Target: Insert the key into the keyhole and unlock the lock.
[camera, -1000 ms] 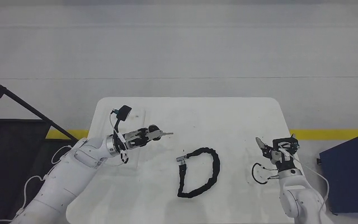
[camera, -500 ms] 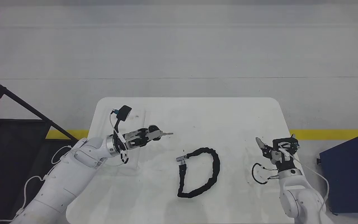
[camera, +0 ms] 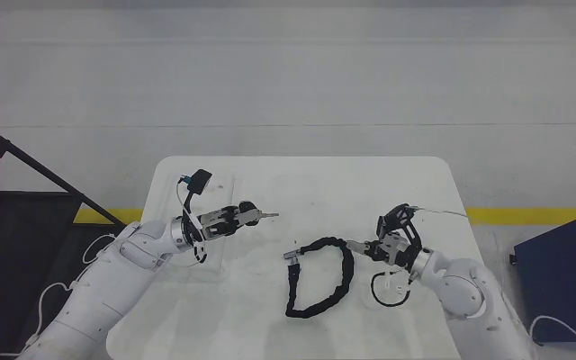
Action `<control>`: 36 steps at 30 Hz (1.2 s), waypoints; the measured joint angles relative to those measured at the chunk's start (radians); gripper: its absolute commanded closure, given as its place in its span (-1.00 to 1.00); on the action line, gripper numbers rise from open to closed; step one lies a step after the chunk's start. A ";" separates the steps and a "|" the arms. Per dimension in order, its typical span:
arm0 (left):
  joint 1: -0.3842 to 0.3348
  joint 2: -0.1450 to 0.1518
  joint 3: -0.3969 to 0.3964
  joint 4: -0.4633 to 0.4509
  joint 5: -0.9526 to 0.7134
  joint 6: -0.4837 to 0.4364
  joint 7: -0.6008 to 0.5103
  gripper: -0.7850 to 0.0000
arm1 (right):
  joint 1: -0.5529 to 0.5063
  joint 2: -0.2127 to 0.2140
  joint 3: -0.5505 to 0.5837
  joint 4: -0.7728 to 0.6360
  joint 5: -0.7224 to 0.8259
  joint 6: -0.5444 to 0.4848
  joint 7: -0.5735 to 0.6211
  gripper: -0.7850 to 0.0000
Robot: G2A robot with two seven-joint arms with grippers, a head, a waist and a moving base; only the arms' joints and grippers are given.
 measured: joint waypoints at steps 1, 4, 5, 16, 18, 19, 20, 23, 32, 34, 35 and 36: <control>0.000 0.000 0.000 0.000 0.000 0.000 0.000 1.00 | 0.016 -0.002 -0.020 0.005 0.002 0.005 0.014 -1.00; 0.000 0.000 0.000 0.000 0.000 0.000 0.000 1.00 | 0.073 -0.010 -0.086 0.037 0.006 0.022 0.035 -1.00; 0.000 0.000 0.000 0.000 0.000 0.000 0.000 1.00 | 0.093 -0.013 -0.106 0.051 0.004 0.025 0.038 -1.00; 0.000 0.000 0.000 0.000 0.000 0.000 0.000 1.00 | 0.322 -0.059 -0.325 0.254 -0.038 0.058 -0.005 -1.00; 0.000 0.000 0.000 0.000 0.000 0.000 0.000 1.00 | 0.348 -0.064 -0.350 0.254 -0.049 0.050 -0.005 -1.00; 0.000 0.000 0.000 0.000 0.000 0.000 0.000 1.00 | 0.355 -0.065 -0.359 0.249 -0.057 0.044 -0.005 -1.00; 0.000 0.000 0.000 0.000 0.000 0.000 0.000 1.00 | 0.361 -0.066 -0.367 0.241 -0.067 0.036 -0.005 -1.00; 0.000 0.000 0.000 0.000 0.000 0.000 0.000 1.00 | 0.369 -0.066 -0.391 0.208 -0.092 -0.018 0.009 -1.00; 0.000 0.000 0.000 0.000 0.000 0.000 0.000 1.00 | 0.370 -0.054 -0.390 0.172 0.070 -0.202 0.056 -1.00; 0.000 0.000 0.000 0.000 0.000 0.000 0.000 1.00 | 0.374 -0.050 -0.383 0.165 0.123 -0.226 0.075 -1.00; 0.000 0.000 0.000 0.000 0.000 0.000 0.000 1.00 | 0.378 -0.049 -0.380 0.161 0.142 -0.229 0.083 -1.00; 0.000 0.000 0.000 0.000 0.000 0.000 0.000 1.00 | 0.382 -0.048 -0.378 0.157 0.167 -0.229 0.091 -1.00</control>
